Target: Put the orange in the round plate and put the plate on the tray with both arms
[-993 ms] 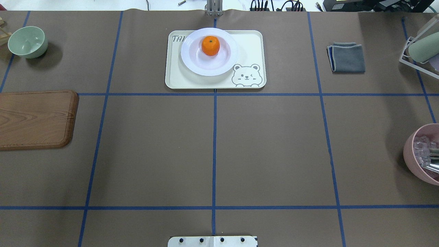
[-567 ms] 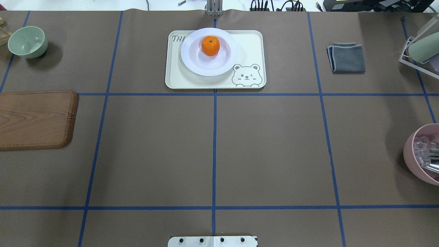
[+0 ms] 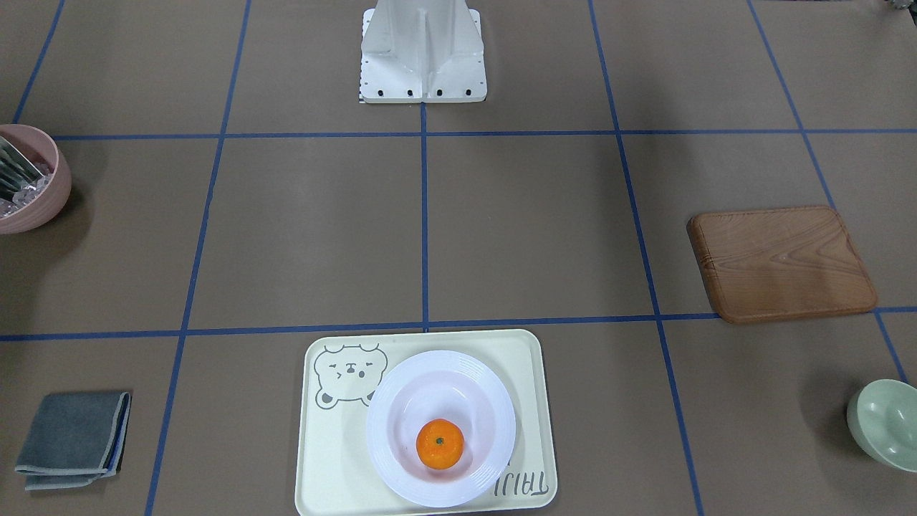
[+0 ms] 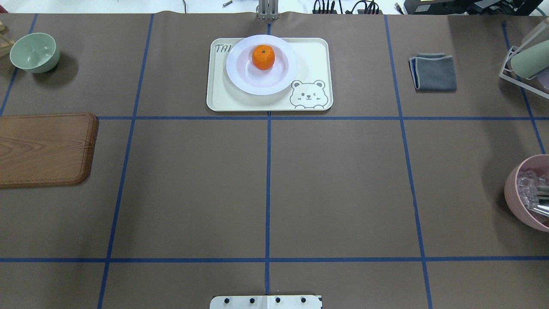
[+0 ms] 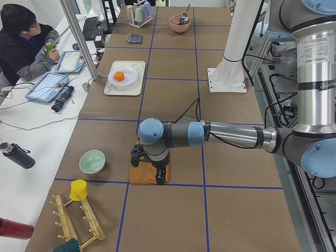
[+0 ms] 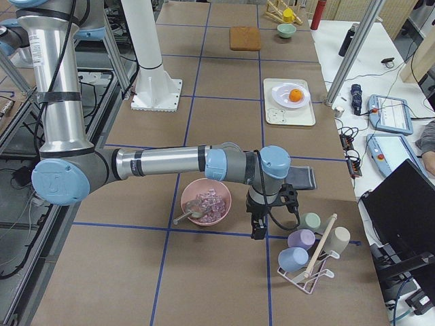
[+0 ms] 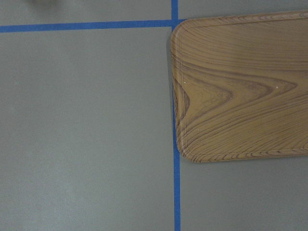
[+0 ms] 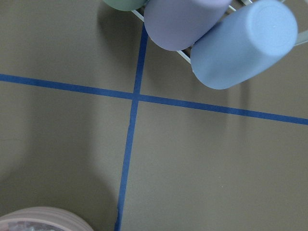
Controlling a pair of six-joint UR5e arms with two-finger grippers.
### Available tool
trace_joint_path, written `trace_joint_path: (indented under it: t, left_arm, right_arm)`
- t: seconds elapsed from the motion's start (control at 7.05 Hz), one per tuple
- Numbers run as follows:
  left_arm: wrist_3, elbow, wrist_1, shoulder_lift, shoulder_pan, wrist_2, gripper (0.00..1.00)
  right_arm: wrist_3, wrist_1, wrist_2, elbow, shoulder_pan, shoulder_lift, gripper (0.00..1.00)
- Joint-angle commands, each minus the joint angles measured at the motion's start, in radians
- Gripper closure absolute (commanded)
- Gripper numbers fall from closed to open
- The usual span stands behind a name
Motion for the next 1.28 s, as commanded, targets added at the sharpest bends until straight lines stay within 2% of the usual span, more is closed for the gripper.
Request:
trace_joint_path:
  t: [0.0, 1.13]
  left_arm:
    - [-0.002, 0.001, 0.001, 0.0, 0.0, 0.001, 0.01]
    - [-0.002, 0.006, 0.002, 0.015, 0.0, 0.006, 0.01]
  right_arm:
    - [0.0, 0.0, 0.026, -0.003, 0.0, -0.002, 0.0]
    - [0.0, 0.0, 0.027, -0.003, 0.0, -0.005, 0.0]
